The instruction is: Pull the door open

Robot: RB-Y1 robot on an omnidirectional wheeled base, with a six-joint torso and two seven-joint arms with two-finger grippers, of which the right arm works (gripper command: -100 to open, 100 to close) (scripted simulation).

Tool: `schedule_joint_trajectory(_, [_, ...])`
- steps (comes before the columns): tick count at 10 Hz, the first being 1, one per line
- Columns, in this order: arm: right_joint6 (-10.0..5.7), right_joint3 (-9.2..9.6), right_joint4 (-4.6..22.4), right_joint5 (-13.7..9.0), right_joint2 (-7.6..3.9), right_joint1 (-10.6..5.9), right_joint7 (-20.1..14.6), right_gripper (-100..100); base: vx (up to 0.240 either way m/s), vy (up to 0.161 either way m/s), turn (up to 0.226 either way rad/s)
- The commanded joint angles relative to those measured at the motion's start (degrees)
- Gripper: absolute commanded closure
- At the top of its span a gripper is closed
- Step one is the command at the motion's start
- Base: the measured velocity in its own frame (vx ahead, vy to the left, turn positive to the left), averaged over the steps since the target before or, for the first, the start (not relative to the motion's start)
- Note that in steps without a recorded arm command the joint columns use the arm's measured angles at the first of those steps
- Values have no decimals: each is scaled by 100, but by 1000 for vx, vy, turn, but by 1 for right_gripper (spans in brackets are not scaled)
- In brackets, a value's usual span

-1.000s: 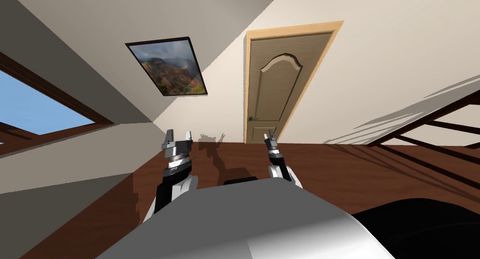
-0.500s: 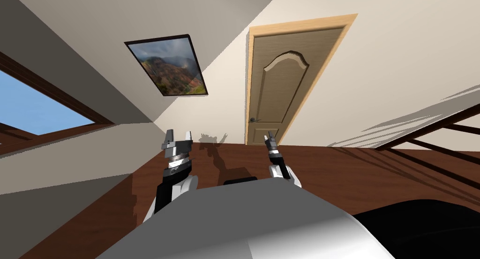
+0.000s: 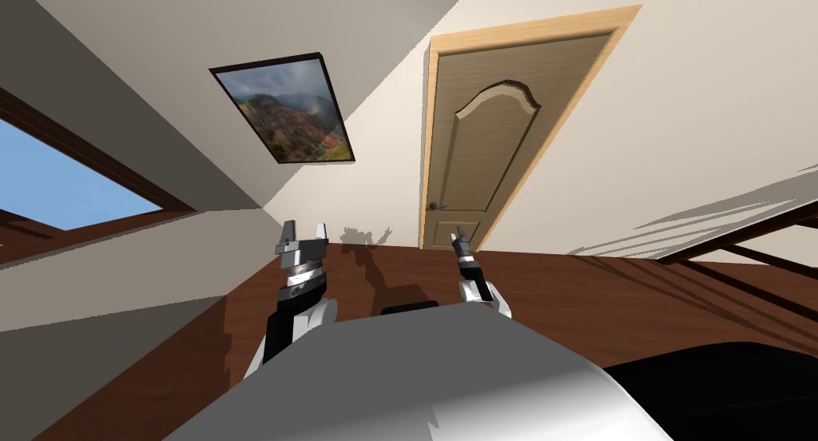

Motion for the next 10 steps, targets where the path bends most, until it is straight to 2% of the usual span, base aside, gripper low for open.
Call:
schedule_joint_trajectory(1, [-19,-53,259,-46,-57,-111,18,-100,116,6,34])
schedule_joint_trajectory(10, [-85,-295,1521,-272,-298,-627,130,-100,100,-2,35])
